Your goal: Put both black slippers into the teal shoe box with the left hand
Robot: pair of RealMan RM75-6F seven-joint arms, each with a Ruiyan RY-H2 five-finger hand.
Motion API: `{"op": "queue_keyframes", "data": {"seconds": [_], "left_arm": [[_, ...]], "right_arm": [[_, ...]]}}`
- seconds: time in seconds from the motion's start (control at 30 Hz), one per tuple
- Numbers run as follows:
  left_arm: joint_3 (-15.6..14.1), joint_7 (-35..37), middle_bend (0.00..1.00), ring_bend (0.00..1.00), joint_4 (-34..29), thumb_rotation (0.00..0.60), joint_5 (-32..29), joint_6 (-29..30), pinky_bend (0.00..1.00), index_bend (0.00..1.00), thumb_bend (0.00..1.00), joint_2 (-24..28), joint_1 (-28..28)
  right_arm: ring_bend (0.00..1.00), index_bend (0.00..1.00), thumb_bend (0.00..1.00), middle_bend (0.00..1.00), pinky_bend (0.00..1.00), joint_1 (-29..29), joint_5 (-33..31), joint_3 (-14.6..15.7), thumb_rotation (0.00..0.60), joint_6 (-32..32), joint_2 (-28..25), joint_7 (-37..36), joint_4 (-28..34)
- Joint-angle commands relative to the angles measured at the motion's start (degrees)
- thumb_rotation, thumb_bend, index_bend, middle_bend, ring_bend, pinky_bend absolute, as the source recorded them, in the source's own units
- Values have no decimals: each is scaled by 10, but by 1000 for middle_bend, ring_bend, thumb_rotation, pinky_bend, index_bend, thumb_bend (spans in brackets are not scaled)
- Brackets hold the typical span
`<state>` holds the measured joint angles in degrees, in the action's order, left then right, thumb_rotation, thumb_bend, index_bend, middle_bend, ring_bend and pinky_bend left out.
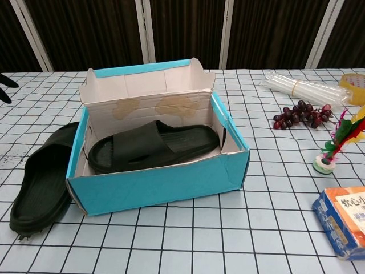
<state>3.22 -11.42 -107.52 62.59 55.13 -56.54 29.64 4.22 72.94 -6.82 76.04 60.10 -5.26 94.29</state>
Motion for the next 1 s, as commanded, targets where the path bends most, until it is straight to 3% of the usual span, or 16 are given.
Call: {"op": "queue_keyframes", "data": {"seconds": [0.03, 0.1, 0.13, 0.2, 0.23, 0.3, 0.6, 0.77, 1.0], "left_arm": [[20, 6, 152, 49, 20, 600, -66, -68, 273, 84, 124, 8, 46], [30, 8, 154, 49, 26, 600, -100, -93, 263, 85, 124, 12, 65], [34, 11, 154, 49, 29, 600, -117, -105, 257, 86, 124, 16, 73], [43, 18, 154, 49, 35, 600, -146, -127, 254, 87, 124, 22, 90], [45, 19, 155, 49, 38, 600, -157, -134, 254, 87, 124, 24, 97], [47, 19, 155, 46, 45, 600, -173, -146, 248, 88, 124, 27, 109], [6, -20, 79, 6, 92, 600, -246, -208, 205, 90, 124, 9, 168], [-15, -48, 68, 0, 102, 600, -261, -207, 144, 89, 126, -5, 194], [-32, -75, 72, 0, 109, 600, -267, -182, 140, 89, 129, -27, 215]], "right_arm": [[181, 152, 308, 113, 188, 2, -3, 1, 600, -4, 2, 5, -2], [181, 152, 308, 113, 188, 3, -5, 1, 600, -5, 3, 8, -3], [181, 152, 308, 113, 188, 54, -19, -15, 600, -80, 72, -39, -55], [182, 152, 308, 113, 188, 83, -9, -26, 600, -107, 143, -99, -176], [181, 152, 308, 113, 188, 14, 26, 5, 600, -9, 85, -77, -107], [181, 152, 308, 113, 188, -9, 43, 21, 600, 21, 51, -54, -55], [181, 152, 308, 113, 188, -8, 5, 18, 600, 10, 32, 25, -9], [182, 152, 308, 113, 188, -5, -2, 17, 600, 2, 32, 36, -7], [182, 152, 308, 113, 188, -1, -8, 16, 600, -5, 32, 46, -7]]}}
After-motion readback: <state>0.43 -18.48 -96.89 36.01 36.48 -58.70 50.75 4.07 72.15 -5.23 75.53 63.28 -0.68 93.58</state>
